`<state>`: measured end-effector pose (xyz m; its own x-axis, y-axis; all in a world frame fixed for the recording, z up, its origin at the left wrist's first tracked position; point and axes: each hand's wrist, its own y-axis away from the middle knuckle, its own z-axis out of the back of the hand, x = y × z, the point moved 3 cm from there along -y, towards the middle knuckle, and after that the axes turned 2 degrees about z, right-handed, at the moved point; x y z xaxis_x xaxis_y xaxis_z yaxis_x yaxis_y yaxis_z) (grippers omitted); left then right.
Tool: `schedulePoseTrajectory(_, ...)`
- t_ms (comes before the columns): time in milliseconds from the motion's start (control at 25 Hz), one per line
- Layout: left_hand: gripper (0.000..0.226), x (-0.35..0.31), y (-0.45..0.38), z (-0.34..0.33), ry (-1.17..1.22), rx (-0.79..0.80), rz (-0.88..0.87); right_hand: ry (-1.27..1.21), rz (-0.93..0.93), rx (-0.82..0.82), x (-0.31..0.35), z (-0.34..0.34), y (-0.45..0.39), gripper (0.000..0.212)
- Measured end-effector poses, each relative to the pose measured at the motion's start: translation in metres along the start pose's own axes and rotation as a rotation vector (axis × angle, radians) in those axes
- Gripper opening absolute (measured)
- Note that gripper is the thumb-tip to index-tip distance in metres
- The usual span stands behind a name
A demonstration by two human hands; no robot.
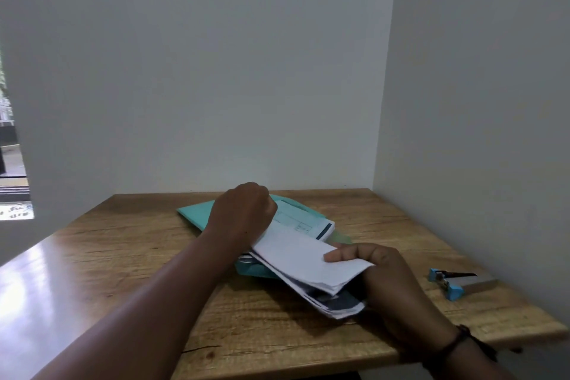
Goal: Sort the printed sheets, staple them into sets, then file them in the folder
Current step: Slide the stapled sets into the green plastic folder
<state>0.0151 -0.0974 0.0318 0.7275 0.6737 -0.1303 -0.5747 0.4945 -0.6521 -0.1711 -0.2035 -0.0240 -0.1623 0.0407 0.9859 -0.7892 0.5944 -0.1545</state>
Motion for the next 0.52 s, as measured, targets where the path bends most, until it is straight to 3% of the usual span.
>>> schedulePoseTrajectory(120, 0.023, -0.004, 0.004, -0.001, -0.021, -0.015, -0.060, 0.316, 0.103, 0.113, -0.001, -0.032, -0.003, 0.037)
schedulePoseTrajectory(200, 0.025, -0.004, 0.004, 0.000, 0.002, -0.006, -0.058, 0.555, 0.200, 0.137, 0.001, -0.044, -0.005, 0.036)
schedulePoseTrajectory(280, 0.026, -0.003, 0.003, 0.002, 0.011, -0.003, -0.051, 0.958, 0.314, 0.097, 0.005, -0.049, -0.004, 0.027)
schedulePoseTrajectory(360, 0.026, -0.003, 0.002, 0.004, 0.019, 0.001, -0.045, 1.246, 0.491, 0.008, 0.012, -0.049, -0.001, 0.033)
schedulePoseTrajectory(520, 0.027, 0.001, -0.001, 0.009, 0.038, -0.022, -0.013, 1.035, 0.506, -0.114, 0.016, -0.030, -0.003, 0.031)
